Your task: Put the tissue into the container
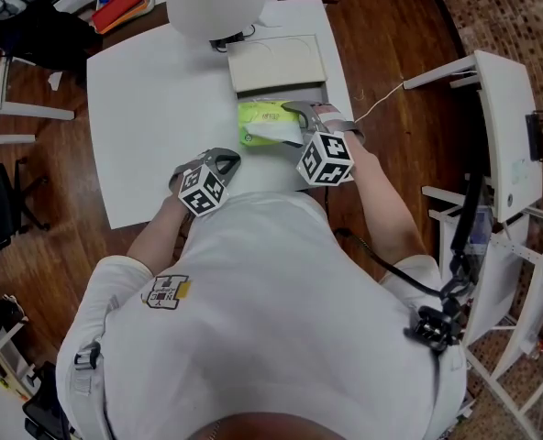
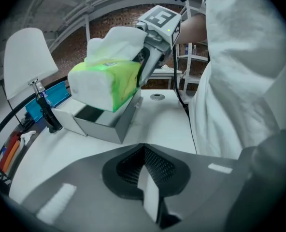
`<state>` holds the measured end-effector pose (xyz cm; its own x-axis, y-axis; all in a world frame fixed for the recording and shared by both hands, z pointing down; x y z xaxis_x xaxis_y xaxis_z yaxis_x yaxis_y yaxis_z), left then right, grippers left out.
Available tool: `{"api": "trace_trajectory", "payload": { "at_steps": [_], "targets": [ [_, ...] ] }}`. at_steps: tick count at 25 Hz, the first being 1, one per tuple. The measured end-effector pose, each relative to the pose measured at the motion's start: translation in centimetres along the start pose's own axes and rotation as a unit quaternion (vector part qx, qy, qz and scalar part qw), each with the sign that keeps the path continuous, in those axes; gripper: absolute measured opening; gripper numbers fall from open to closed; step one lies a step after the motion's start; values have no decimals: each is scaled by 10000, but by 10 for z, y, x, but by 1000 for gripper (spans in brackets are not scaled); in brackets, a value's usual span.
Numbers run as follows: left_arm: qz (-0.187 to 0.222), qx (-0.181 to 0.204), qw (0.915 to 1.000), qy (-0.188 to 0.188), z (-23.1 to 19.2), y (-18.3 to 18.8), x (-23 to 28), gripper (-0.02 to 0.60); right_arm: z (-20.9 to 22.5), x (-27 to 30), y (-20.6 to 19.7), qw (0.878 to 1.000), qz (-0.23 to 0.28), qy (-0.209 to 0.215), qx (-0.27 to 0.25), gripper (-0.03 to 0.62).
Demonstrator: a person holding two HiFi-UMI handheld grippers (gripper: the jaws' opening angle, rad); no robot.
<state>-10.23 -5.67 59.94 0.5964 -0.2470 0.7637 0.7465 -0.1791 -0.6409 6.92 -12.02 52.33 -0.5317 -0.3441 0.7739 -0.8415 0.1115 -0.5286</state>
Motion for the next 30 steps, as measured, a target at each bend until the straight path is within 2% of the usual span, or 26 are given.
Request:
{"api": "trace_trajectory", "payload": {
  "at_steps": [8, 17, 25, 30],
  "targets": [
    [18, -54, 10000, 17, 4, 10, 8, 0, 37, -5, -24, 9995, -223, -47, -199, 336],
    [-55, -317, 9993, 170, 12, 16, 14, 0, 46, 14, -62, 9949, -576, 743, -371, 336],
    [-73, -516, 9981, 320, 19, 24, 19, 0, 44, 41, -70, 9902, -686, 1142, -414, 336],
    [-77, -576, 9976, 364, 22, 26, 21, 0, 42, 57, -77, 9880, -881, 1197, -420, 337]
  ]
}}
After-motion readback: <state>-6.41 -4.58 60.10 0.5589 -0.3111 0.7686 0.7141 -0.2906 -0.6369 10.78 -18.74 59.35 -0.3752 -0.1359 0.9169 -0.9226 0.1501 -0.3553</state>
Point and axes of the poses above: the fingertips, and each gripper's own axes: x forward along the fingers, z to its right, y out of its top, the point moved 8 cm from there along -x, backward along the fingers
